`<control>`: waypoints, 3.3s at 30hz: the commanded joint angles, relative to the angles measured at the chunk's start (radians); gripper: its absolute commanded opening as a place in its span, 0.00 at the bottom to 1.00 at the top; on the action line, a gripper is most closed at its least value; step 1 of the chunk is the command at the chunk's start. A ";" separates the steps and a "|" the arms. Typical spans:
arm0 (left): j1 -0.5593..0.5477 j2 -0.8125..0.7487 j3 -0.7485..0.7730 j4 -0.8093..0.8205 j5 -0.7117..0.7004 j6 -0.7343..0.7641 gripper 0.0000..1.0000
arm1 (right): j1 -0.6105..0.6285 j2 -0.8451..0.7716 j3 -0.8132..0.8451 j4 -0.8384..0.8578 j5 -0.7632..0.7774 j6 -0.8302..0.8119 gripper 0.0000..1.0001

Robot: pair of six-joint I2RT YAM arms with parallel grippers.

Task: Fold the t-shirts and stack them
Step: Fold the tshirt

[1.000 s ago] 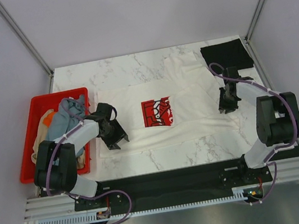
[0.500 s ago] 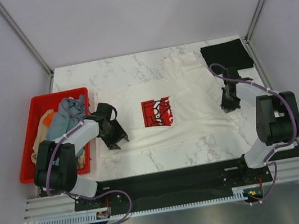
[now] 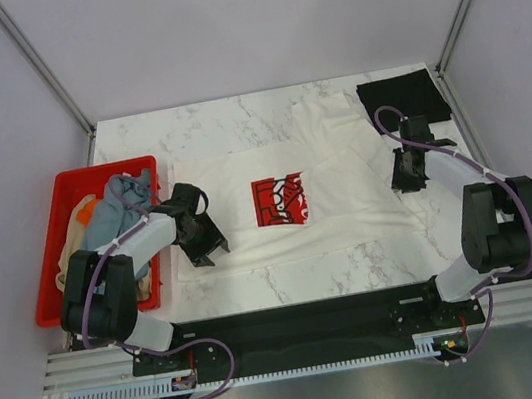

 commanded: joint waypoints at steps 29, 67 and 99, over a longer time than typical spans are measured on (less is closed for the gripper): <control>-0.002 0.045 -0.059 0.018 -0.130 -0.025 0.62 | -0.001 0.077 -0.013 0.087 0.172 0.000 0.00; 0.060 0.141 0.088 -0.040 -0.282 -0.053 0.61 | -0.061 -0.034 -0.216 -0.091 0.310 0.370 0.25; 0.053 0.002 0.034 -0.084 -0.281 -0.033 0.61 | 0.569 0.276 0.448 -0.119 0.394 0.451 0.28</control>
